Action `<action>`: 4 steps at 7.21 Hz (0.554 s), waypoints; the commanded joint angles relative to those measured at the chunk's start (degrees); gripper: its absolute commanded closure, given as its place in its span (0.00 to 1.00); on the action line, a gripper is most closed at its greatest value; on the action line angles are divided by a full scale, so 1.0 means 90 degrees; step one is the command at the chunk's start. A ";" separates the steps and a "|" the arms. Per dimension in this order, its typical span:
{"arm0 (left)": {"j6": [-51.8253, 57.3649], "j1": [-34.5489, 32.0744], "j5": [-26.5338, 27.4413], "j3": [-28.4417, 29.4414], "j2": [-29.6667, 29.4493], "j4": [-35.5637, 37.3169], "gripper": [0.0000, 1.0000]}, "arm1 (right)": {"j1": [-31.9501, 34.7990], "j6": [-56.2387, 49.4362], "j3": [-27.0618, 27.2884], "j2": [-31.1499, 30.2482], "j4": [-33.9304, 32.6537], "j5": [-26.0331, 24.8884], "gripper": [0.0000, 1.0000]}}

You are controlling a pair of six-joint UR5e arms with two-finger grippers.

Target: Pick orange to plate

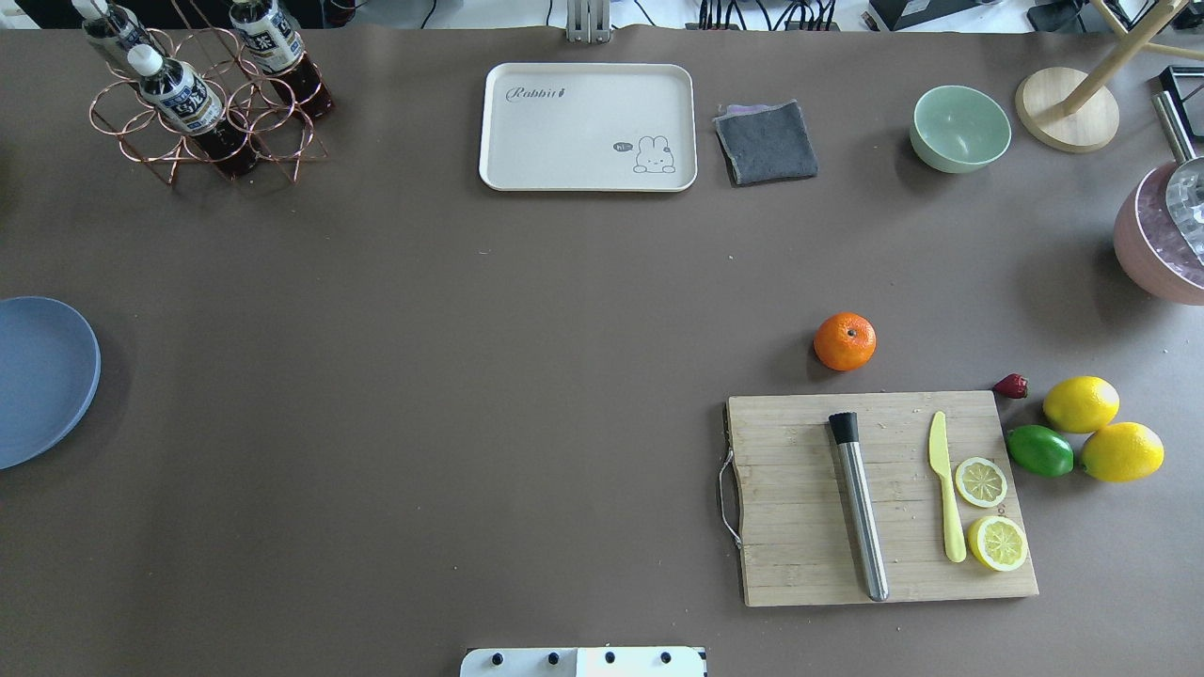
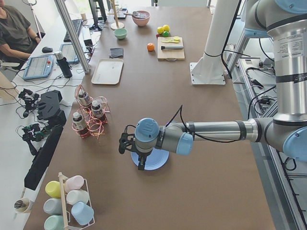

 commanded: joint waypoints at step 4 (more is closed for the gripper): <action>-0.1637 0.1303 0.0718 0.1940 -0.0503 -0.2652 0.03 | -0.0262 0.0010 0.0386 0.0038 -0.0008 0.0281 0.00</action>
